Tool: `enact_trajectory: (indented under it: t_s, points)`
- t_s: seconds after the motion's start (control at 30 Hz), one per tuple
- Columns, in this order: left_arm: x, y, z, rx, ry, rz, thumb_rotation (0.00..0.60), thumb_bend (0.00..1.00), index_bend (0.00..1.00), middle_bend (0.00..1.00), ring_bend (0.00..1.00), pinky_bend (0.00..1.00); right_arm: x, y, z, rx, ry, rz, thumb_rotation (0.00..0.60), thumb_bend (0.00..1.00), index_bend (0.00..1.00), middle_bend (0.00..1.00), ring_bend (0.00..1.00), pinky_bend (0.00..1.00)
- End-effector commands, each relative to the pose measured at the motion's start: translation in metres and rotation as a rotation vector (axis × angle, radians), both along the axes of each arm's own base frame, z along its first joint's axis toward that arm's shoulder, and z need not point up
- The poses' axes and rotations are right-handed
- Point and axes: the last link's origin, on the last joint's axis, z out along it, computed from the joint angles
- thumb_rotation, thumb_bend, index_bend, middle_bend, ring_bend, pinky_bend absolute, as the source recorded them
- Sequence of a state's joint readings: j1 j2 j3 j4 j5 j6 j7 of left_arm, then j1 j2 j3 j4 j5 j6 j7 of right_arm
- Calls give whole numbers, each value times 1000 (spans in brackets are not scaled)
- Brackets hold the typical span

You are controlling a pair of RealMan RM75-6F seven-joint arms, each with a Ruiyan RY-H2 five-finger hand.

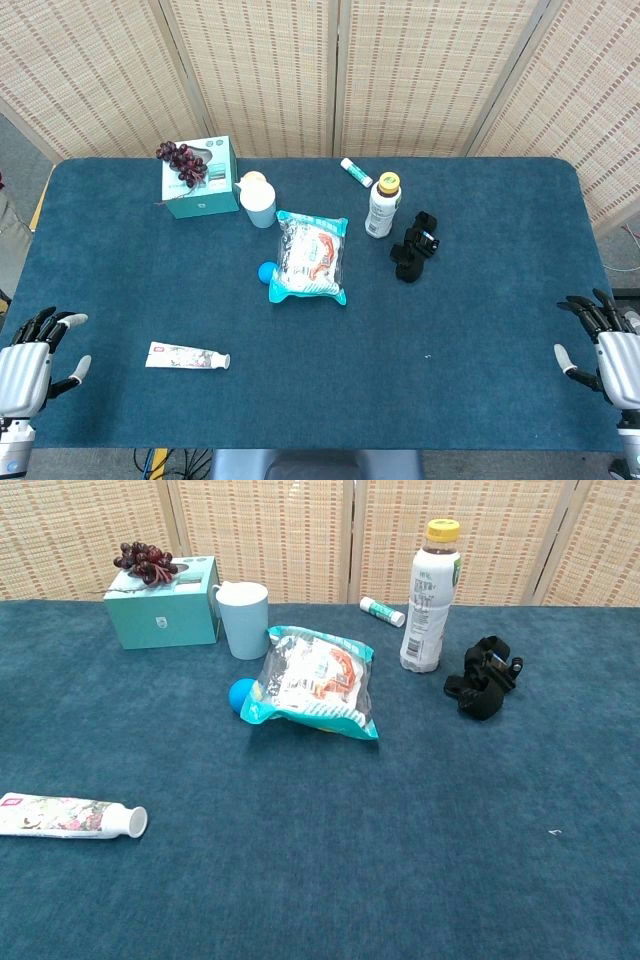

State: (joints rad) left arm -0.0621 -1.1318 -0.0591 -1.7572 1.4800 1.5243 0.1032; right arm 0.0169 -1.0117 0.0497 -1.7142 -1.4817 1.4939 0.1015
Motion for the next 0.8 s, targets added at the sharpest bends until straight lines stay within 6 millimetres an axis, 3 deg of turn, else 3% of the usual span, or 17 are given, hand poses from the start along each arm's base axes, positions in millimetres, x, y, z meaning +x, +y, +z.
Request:
enact_trajectory:
  t_s: [0.03, 0.47, 0.8]
  points:
    - [0, 1, 0, 1, 1, 0, 600, 275, 266, 240, 116, 135, 0, 0, 0, -2, 0, -1, 600, 287, 260, 216, 114, 207]
    - [5, 14, -5, -99, 22, -25, 600, 275, 259, 238, 117, 135, 12, -6, 18, -77, 12, 47, 600, 287, 260, 217, 114, 207]
    - [18, 38, -35, -290, 53, -91, 600, 227, 229, 230, 109, 135, 15, -10, 19, -80, 27, 42, 600, 288, 260, 217, 114, 207]
